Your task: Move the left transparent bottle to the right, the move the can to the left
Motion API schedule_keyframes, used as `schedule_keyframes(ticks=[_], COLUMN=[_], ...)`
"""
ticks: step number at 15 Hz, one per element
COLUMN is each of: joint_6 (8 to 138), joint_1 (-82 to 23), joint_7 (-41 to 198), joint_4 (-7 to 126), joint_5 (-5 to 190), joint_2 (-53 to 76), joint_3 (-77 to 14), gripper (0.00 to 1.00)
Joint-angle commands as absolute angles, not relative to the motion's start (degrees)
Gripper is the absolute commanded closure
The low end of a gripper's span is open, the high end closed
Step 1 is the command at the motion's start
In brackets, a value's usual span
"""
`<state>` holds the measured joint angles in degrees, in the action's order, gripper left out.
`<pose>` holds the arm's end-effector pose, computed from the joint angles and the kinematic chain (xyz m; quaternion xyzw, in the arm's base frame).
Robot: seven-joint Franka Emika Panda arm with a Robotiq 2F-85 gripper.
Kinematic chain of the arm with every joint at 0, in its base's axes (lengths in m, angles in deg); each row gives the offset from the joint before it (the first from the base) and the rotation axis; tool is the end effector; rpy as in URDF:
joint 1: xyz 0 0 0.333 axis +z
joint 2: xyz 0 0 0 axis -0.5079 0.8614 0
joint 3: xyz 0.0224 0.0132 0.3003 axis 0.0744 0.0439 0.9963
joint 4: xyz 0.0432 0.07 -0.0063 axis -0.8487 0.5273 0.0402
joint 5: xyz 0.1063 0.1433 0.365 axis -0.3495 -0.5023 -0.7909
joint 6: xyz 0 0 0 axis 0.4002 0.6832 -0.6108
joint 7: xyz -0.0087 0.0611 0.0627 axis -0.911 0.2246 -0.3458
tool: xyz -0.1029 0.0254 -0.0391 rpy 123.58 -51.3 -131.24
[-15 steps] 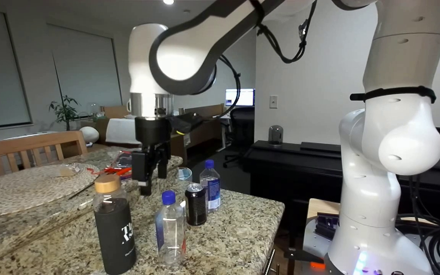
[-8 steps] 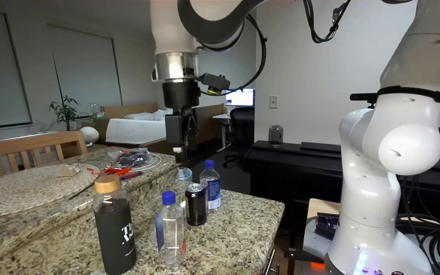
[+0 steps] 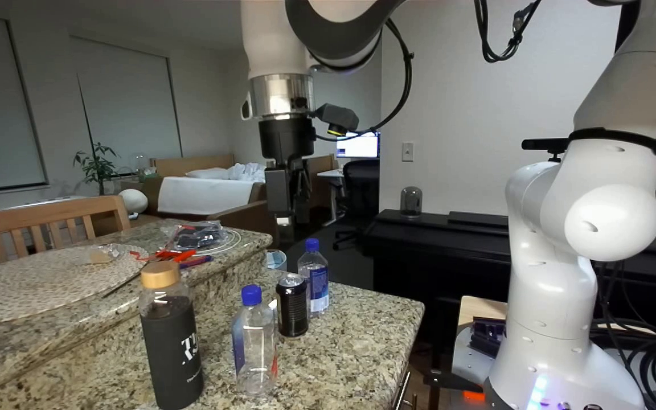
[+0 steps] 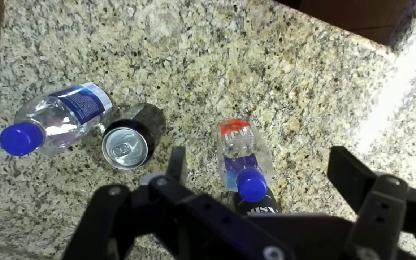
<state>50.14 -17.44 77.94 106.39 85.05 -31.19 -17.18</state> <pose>0.3855 0.1759 0.4380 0.9888 0.1481 -0.0184 0.0068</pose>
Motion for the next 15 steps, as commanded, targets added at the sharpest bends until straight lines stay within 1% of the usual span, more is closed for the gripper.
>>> schedule_keyframes(ticks=[1, 10, 15], joint_6=[50.85, 64.29, 70.36], joint_1=[-17.84, -17.38, -17.6], joint_7=[77.66, 76.75, 77.13], joint_4=[106.26, 105.71, 106.1], joint_5=[85.15, 85.41, 86.54], joint_2=[-29.83, -14.86, -10.36], joint_3=[-16.6, -14.98, -14.89], gripper=[0.0, 0.0, 0.0])
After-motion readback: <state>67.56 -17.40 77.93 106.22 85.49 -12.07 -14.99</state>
